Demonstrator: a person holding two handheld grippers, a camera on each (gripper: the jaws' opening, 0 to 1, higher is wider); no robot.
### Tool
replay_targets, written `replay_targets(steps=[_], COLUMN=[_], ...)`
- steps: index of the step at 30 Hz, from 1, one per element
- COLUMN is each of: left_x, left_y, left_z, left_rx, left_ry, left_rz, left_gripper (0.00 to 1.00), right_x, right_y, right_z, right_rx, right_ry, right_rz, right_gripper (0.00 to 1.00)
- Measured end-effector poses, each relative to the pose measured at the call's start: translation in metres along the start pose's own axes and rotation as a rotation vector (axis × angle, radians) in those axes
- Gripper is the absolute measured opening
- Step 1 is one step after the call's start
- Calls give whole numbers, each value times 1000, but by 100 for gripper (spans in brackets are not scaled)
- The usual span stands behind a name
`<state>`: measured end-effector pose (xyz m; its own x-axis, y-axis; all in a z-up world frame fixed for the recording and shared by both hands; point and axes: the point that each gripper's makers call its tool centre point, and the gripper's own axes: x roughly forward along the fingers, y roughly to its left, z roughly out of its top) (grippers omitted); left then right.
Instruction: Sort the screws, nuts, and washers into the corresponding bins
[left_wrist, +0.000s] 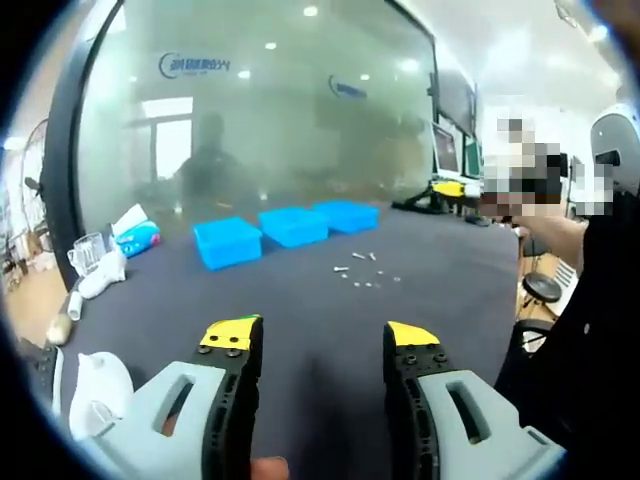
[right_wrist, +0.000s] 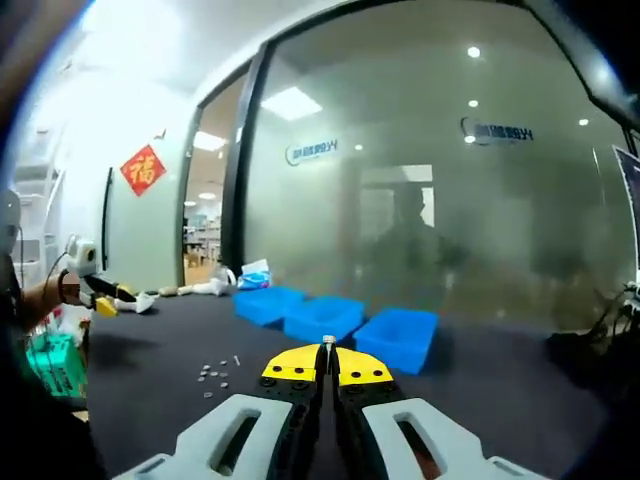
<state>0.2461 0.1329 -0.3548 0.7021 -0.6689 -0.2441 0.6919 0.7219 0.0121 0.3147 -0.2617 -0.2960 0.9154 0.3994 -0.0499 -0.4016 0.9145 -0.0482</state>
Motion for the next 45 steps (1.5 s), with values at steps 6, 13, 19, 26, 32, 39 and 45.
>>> replay_targets(steps=[6, 13, 19, 26, 32, 39, 45], left_x=[-1, -4, -6, -8, -10, -14, -18], left_y=[0, 5, 8, 9, 9, 11, 9], left_z=[-2, -3, -1, 0, -1, -1, 0], left_rx=[-7, -25, -31, -38, -36, -44, -40], left_ry=[-2, -18, -29, -42, -45, -51, -57], left_rz=[3, 20, 31, 38, 44, 56, 57], left_gripper=[47, 47, 47, 47, 47, 47, 47], right_x=[41, 80, 116, 146, 170, 190, 194], right_y=[-17, -35, -57, -74, -80, -85, -89], right_z=[1, -7, -11, -18, -33, -45, -47], right_rx=[-18, -11, -18, -49, -55, -71, -62], right_ry=[40, 93, 138, 192, 247, 280, 273], right_rz=[-11, -43, -90, -129, -141, -168, -183], right_gripper=[1, 1, 1, 1, 1, 1, 2])
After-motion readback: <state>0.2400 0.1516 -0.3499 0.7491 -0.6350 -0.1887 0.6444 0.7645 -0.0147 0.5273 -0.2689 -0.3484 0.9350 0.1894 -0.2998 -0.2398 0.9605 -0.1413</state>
